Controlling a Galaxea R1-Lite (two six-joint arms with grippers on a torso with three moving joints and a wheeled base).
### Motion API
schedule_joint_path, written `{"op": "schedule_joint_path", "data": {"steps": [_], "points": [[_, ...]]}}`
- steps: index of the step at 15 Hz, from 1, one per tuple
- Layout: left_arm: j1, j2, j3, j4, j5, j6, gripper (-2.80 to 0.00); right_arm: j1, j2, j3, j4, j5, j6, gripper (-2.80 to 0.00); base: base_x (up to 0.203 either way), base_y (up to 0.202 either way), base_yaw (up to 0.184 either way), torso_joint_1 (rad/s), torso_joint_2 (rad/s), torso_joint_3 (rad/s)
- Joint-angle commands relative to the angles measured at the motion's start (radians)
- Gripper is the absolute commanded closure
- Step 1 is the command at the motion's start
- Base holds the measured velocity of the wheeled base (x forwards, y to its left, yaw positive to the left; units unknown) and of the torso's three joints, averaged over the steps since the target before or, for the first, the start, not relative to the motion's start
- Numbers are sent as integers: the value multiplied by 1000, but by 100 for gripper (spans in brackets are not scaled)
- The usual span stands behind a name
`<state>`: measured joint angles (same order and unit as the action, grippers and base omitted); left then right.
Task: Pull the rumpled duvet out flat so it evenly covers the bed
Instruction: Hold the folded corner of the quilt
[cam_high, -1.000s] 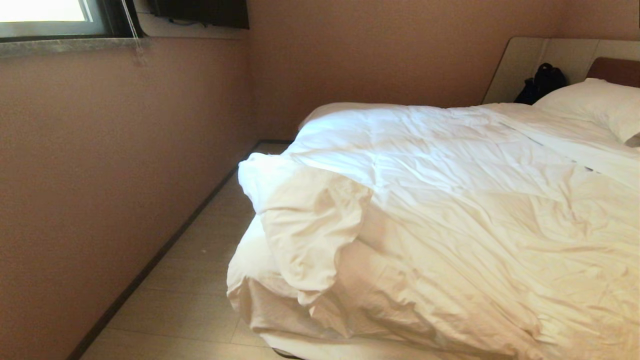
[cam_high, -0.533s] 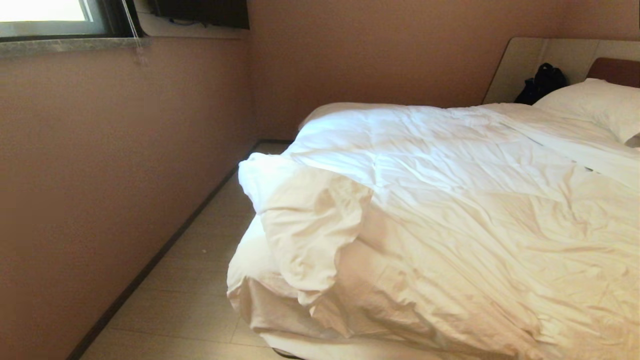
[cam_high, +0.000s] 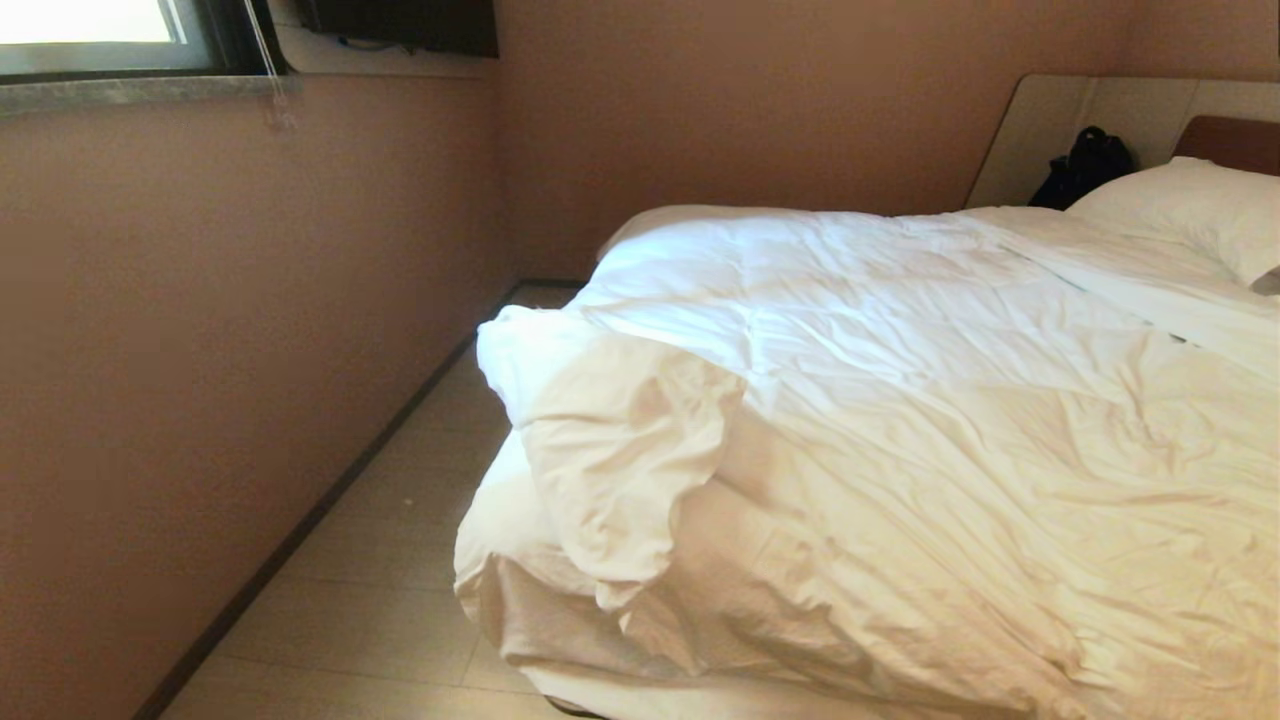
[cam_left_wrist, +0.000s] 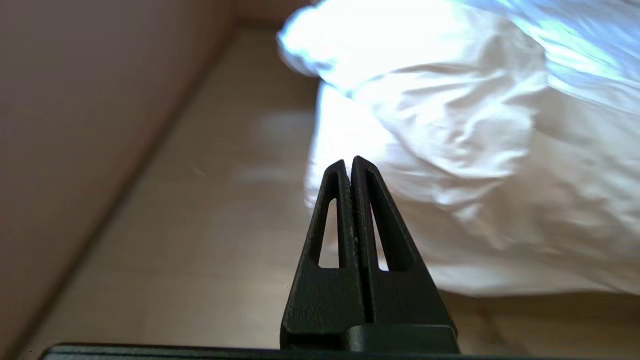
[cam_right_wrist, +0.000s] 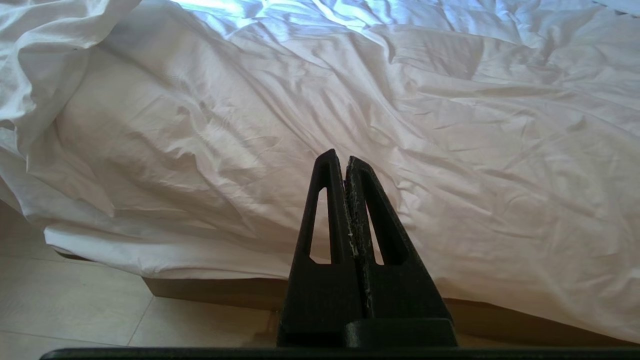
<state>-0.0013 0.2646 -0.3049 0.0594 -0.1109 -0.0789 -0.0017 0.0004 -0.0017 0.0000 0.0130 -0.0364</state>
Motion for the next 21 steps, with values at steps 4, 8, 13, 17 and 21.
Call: {"op": "schedule_joint_path", "data": {"steps": [4, 8, 13, 17, 21], "points": [[-1, 621, -194, -99, -113, -41, 0, 0, 0, 0, 0, 1, 0, 0, 0, 0, 0, 0, 0, 0], [-9, 1059, -418, -212, -246, -55, 0, 0, 0, 0, 0, 1, 0, 0, 0, 0, 0, 0, 0, 0], [-98, 1444, -624, -354, -393, -46, 0, 0, 0, 0, 0, 1, 0, 0, 0, 0, 0, 0, 0, 0], [-194, 1565, -676, -462, -413, -25, 0, 0, 0, 0, 0, 1, 0, 0, 0, 0, 0, 0, 0, 0], [-278, 1612, -734, -464, -307, -1, 0, 0, 0, 0, 0, 1, 0, 0, 0, 0, 0, 0, 0, 0]]}}
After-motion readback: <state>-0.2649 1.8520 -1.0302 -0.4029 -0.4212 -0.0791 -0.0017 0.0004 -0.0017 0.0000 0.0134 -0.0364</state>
